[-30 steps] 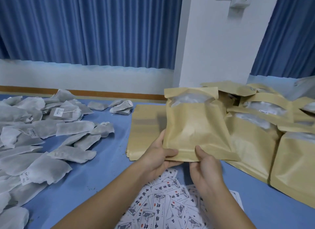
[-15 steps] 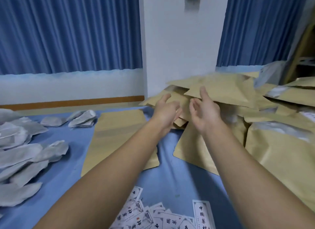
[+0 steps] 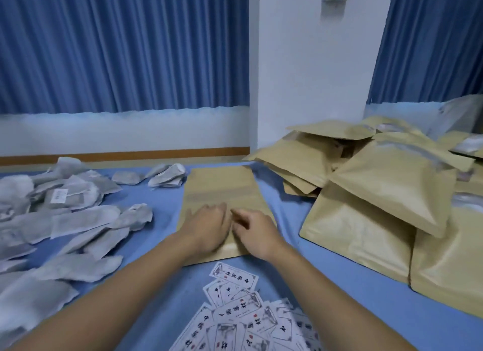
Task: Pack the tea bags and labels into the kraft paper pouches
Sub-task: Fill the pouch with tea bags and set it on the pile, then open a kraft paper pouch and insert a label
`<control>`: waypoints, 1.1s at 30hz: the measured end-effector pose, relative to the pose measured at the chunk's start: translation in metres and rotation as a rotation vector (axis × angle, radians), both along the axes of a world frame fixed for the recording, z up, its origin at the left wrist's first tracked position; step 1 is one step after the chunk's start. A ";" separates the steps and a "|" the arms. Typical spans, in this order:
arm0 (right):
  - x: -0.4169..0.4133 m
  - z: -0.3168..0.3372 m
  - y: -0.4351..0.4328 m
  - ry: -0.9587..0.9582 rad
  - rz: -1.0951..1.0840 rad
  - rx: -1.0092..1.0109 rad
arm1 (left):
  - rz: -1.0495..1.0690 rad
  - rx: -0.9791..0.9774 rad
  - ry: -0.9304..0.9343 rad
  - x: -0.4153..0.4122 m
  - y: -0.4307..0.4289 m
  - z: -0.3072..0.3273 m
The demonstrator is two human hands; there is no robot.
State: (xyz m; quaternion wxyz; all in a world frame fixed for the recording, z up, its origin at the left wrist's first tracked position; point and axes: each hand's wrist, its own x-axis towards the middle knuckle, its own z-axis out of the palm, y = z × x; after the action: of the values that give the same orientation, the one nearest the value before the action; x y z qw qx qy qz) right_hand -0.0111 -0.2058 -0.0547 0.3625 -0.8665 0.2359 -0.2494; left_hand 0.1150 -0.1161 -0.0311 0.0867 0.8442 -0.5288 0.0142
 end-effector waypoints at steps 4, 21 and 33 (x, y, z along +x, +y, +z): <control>0.001 -0.012 0.014 0.149 0.056 -0.290 | -0.118 0.100 -0.015 0.020 0.034 -0.016; -0.011 -0.015 0.024 0.446 0.134 -0.529 | -0.389 0.098 -0.338 0.024 0.074 -0.018; -0.023 -0.009 0.032 0.407 0.086 -0.569 | -0.418 0.100 -0.213 0.023 0.092 -0.010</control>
State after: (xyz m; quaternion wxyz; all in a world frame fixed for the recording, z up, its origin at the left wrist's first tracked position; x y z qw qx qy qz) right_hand -0.0338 -0.1737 -0.0634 0.0622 -0.9739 0.1874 -0.1118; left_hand 0.1379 -0.0242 -0.0409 -0.0102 0.7133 -0.6983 0.0586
